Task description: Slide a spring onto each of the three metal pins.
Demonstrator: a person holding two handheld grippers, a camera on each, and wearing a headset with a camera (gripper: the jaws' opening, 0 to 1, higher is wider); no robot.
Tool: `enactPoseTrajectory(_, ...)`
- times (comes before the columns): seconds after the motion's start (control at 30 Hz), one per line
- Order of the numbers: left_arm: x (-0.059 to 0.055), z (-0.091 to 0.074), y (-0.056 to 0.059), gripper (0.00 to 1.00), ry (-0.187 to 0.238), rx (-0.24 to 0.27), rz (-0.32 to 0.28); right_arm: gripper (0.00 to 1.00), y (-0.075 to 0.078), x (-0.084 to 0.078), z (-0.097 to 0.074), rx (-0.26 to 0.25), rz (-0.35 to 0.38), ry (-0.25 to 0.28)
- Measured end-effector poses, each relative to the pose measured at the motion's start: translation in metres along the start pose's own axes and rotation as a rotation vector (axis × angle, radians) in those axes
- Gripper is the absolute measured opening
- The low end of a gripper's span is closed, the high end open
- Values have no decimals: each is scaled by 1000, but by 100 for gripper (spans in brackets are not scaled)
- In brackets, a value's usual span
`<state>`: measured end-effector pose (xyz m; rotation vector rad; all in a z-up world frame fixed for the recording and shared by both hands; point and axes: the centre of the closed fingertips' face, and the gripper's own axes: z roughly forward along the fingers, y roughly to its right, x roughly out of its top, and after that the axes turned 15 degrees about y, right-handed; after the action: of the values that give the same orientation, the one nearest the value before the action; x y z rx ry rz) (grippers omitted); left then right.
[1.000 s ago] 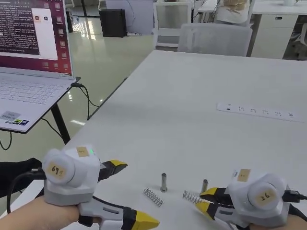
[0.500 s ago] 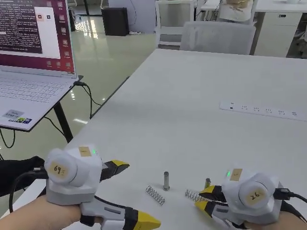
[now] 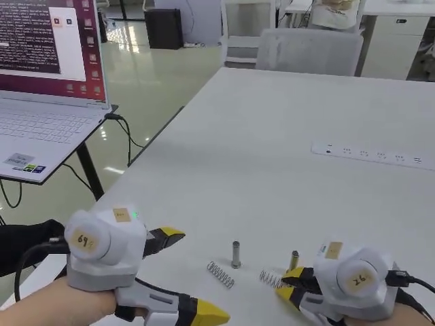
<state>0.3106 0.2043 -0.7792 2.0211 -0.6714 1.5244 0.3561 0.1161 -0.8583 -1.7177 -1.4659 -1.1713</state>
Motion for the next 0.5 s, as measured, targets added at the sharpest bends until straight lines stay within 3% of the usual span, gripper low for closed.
enactPoseTrajectory(0.5,0,1,5,93,2,-13,-3,8,-1,22,-36,5,-28,48)
